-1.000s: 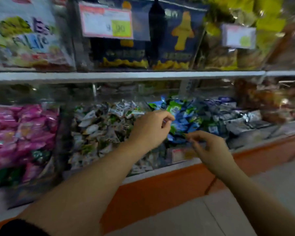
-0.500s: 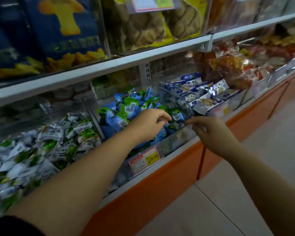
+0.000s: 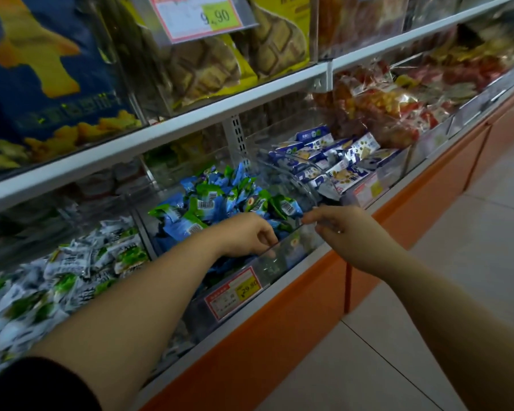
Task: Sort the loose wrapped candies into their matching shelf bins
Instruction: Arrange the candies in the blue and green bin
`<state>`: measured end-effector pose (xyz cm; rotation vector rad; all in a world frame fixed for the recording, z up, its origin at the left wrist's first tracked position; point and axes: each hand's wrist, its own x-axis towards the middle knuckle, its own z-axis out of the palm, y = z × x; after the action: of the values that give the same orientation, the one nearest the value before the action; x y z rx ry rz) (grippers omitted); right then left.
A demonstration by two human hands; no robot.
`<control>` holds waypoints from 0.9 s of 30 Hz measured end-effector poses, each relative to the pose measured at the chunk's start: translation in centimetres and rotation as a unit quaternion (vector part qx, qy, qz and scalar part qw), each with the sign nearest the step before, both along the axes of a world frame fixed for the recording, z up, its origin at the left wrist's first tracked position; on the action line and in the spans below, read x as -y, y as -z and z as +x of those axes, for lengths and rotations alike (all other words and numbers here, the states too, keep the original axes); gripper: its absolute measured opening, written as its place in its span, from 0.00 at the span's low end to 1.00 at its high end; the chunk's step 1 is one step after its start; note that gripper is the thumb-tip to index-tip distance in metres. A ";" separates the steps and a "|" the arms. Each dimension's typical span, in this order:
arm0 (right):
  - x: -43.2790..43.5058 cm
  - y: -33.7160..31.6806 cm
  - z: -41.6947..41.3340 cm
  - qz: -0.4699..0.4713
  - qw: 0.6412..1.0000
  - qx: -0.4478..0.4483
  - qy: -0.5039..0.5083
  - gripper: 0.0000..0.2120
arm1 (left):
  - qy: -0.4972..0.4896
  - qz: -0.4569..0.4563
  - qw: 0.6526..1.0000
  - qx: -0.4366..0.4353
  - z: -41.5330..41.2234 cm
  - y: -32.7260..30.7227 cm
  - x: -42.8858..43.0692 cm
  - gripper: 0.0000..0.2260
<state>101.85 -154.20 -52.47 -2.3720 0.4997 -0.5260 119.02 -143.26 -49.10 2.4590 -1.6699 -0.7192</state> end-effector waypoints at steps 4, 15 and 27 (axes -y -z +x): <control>-0.2 -0.1 0.0 0.007 1.000 -0.001 -0.003 0.13 | -0.025 -0.067 0.997 -0.013 0.2 0.0 -0.5 0.04; -2.3 -1.7 0.4 0.172 0.976 0.123 -0.058 0.17 | -0.027 -0.311 0.944 -0.103 -2.5 -4.9 -2.0 0.07; -1.3 -1.1 -0.6 0.118 0.988 0.096 0.029 0.12 | -0.193 0.080 0.941 -0.266 -0.1 -2.7 -4.0 0.24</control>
<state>101.22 -152.91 -51.32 -2.0631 0.5151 -0.6749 118.92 -139.21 -46.36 2.2840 -0.9348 -1.3404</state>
